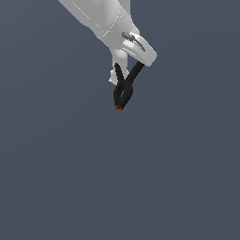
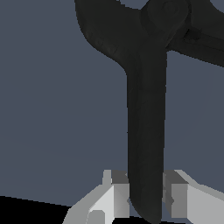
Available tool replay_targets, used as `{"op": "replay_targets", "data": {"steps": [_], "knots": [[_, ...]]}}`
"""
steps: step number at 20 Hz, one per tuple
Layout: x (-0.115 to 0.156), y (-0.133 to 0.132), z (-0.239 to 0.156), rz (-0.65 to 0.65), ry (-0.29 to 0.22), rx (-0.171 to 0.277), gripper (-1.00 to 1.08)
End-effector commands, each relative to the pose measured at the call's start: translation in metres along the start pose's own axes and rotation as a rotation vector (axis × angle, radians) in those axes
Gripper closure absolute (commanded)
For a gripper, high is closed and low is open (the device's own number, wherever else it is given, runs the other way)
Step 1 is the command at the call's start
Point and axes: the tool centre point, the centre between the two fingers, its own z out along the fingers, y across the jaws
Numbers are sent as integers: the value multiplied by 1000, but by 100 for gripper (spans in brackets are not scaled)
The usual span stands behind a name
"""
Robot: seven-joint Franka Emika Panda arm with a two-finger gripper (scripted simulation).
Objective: Pick up the object and move it to a goal position.
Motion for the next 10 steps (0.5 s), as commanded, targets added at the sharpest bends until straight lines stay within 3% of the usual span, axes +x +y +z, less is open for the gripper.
{"op": "replay_targets", "data": {"steps": [1, 10], "knots": [[-7, 1, -15, -2, 2, 1, 108], [-16, 1, -37, -2, 1, 2, 108]]}}
